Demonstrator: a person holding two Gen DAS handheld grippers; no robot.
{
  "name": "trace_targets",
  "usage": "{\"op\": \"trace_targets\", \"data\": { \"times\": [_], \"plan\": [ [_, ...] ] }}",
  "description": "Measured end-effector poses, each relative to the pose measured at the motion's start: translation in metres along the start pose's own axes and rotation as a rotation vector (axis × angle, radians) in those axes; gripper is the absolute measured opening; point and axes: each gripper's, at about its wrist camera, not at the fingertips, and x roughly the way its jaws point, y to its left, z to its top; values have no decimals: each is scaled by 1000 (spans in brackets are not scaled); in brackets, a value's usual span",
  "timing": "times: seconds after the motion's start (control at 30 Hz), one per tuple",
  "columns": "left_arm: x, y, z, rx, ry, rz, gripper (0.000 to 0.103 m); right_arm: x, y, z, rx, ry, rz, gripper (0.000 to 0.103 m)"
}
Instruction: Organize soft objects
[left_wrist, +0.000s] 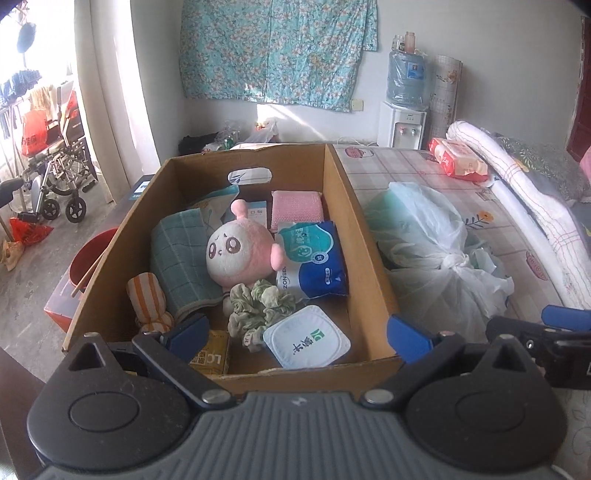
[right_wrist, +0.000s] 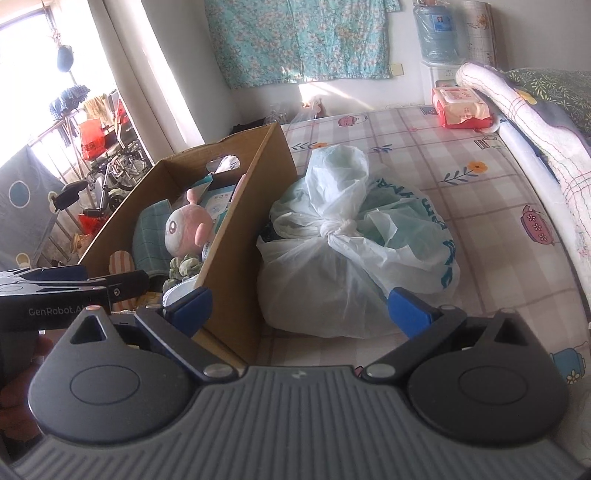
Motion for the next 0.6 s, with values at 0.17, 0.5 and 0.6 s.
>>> {"op": "trace_targets", "data": {
  "times": [0.17,0.5,0.6],
  "plan": [
    [-6,5,-8,-50,22,-18,103,-1,2,1,-2,-2,-18,102],
    [-9,5,-14,-79,62,16,103,5,14,0,-44,24,-33,102],
    [-7,5,-17,-83,78,23,103,11,18,-2,-63,48,-27,102]
  ]
}}
